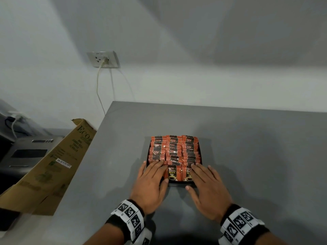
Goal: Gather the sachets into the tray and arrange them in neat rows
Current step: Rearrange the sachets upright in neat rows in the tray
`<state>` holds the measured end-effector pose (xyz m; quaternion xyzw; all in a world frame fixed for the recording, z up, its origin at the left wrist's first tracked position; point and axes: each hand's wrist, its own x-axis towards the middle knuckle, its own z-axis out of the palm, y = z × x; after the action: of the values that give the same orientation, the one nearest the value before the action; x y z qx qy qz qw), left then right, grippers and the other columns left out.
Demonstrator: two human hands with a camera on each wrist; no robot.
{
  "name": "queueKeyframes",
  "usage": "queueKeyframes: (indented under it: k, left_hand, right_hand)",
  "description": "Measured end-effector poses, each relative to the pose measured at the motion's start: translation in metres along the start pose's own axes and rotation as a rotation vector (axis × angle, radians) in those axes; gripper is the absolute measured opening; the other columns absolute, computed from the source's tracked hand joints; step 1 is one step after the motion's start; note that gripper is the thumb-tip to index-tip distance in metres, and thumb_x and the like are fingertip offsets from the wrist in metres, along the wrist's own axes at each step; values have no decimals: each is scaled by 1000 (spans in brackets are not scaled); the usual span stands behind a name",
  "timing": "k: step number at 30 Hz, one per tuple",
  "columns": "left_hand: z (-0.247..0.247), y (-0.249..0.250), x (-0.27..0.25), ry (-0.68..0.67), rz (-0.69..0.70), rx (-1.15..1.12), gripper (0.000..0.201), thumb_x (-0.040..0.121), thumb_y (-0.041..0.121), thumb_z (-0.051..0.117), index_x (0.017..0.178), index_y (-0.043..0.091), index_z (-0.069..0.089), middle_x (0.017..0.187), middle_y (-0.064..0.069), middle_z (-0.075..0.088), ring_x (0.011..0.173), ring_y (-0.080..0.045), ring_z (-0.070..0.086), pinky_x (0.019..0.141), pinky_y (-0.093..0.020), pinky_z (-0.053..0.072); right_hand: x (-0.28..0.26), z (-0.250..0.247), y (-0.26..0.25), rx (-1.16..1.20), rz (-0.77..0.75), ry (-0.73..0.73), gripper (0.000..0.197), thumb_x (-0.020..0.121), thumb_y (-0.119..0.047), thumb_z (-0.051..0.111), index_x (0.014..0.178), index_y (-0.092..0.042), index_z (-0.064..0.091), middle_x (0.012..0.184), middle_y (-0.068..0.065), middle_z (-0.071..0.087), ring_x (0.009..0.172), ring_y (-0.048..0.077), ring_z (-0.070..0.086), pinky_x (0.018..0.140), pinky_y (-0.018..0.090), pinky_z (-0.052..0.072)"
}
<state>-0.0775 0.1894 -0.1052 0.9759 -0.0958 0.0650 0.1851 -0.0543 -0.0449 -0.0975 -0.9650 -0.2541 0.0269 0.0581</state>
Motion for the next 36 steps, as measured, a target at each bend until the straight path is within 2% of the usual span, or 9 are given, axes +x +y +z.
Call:
queueKeyframes:
  k: [8, 10, 13, 16, 20, 25, 29, 33, 36]
  left_hand:
    - [-11, -2, 24, 69, -107, -34, 14, 89, 28, 55, 99, 29, 64, 105, 15, 66, 108, -9, 57, 119, -44, 25]
    - [-14, 0, 29, 67, -114, -39, 8, 86, 34, 55, 90, 30, 61, 98, 16, 64, 102, -7, 56, 115, -42, 31]
    - [-17, 4, 37, 93, -133, -38, 21, 87, 50, 54, 83, 29, 55, 91, 15, 62, 93, -8, 52, 102, -30, 35]
    - [-15, 5, 40, 89, -156, -66, 16, 88, 40, 59, 89, 26, 52, 90, 12, 60, 88, -9, 51, 98, -33, 42]
    - [-12, 7, 42, 79, -159, -86, 22, 90, 31, 60, 109, 22, 57, 110, 5, 64, 107, -16, 56, 104, -36, 42]
    - [-11, 11, 55, -54, -153, 28, 56, 99, 43, 35, 149, 19, 40, 159, -3, 35, 150, -21, 24, 124, -44, 15]
    - [-8, 8, 57, -136, -152, 69, 56, 100, 37, 26, 154, 22, 31, 163, -2, 27, 153, -19, 15, 125, -45, 9]
    - [-10, 12, 62, -129, -162, 80, 59, 101, 42, 20, 155, 20, 29, 164, -3, 24, 153, -20, 13, 125, -45, 5]
    - [-10, 13, 65, -155, -165, 97, 66, 98, 49, 14, 156, 20, 24, 166, -4, 20, 154, -21, 9, 125, -46, 4]
  right_hand:
    - [13, -10, -5, 65, 10, 11, 66, 100, -60, 23, 133, -18, 60, 144, 3, 55, 141, 19, 43, 122, 42, 17]
    - [18, -14, -4, 94, 11, 62, 62, 99, -61, 25, 127, -21, 63, 142, 2, 57, 138, 18, 46, 122, 41, 17]
    - [28, -21, -3, 117, 17, 16, 68, 99, -63, 19, 145, -22, 45, 155, 1, 42, 148, 18, 31, 125, 42, 10]
    - [30, -21, -4, 104, 1, -68, 77, 97, -66, 11, 157, -20, 26, 164, 2, 27, 153, 19, 18, 124, 42, 0]
    - [35, -21, -5, 107, 20, -66, 79, 96, -66, 10, 157, -19, 27, 164, 3, 28, 153, 19, 18, 124, 42, 1]
    - [56, -26, -4, 70, 48, -119, 80, 97, -68, 8, 159, -17, 15, 167, 3, 18, 155, 20, 10, 126, 47, 1]
    - [58, -29, -6, 68, 57, -110, 77, 97, -67, 14, 155, -18, 24, 160, 0, 33, 150, 18, 24, 124, 50, 3]
    - [72, -30, -7, 66, 94, -129, 83, 96, -70, 11, 159, -16, 14, 167, 4, 15, 155, 22, 8, 125, 51, 0]
    - [78, -27, -6, 63, 111, -128, 87, 94, -73, 9, 158, -16, 16, 166, 5, 19, 154, 23, 12, 125, 52, 2]
